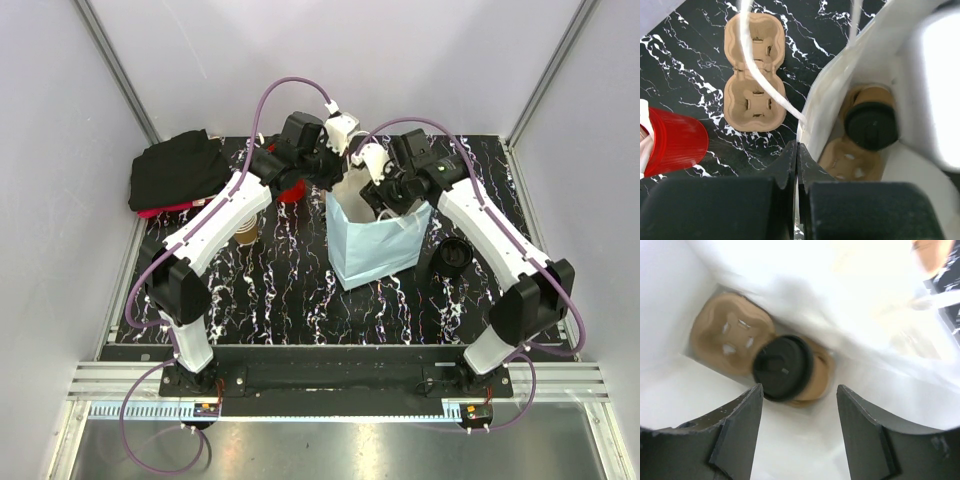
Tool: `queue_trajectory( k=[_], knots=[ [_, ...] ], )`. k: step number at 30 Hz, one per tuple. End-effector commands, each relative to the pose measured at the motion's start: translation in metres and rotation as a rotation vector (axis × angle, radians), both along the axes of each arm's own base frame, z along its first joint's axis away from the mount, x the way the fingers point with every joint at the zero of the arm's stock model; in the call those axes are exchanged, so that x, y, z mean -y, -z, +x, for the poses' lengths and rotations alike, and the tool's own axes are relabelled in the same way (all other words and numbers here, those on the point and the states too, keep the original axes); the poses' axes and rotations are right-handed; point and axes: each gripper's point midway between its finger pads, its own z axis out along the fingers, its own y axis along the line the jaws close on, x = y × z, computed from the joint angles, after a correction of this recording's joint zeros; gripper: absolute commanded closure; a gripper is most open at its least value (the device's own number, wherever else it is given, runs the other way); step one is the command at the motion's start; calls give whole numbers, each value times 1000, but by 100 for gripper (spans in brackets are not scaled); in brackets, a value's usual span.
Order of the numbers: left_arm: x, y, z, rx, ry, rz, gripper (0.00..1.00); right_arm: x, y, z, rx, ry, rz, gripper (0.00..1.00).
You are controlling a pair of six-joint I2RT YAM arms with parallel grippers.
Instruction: Pack the takeout coffee
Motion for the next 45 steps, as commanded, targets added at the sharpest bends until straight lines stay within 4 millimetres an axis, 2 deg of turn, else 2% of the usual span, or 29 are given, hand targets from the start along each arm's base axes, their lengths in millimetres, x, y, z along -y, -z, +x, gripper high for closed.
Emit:
queue_trajectory(
  k=[1, 6, 8, 12, 15, 23, 33, 45],
  knots=[
    [3, -26, -3, 53, 26, -48, 100, 6, -52, 1, 123, 5, 32, 33],
    [5, -28, -5, 56, 36, -50, 100, 5, -56, -1, 120, 0, 38, 33],
    [5, -28, -6, 55, 44, -52, 100, 6, -66, -1, 145, 2, 48, 32],
    [10, -32, -10, 54, 75, -69, 100, 5, -101, -3, 219, 6, 103, 32],
    [14, -35, -13, 56, 98, -80, 100, 5, -120, -7, 259, 5, 133, 32],
    [22, -35, -16, 56, 127, -84, 100, 14, -141, -12, 321, 21, 133, 33],
    [34, -38, -3, 80, 139, -86, 100, 46, -179, -8, 478, 129, 120, 30],
    [47, -32, 6, 96, 164, -72, 100, 94, -180, 6, 513, 264, 129, 29]
  ],
)
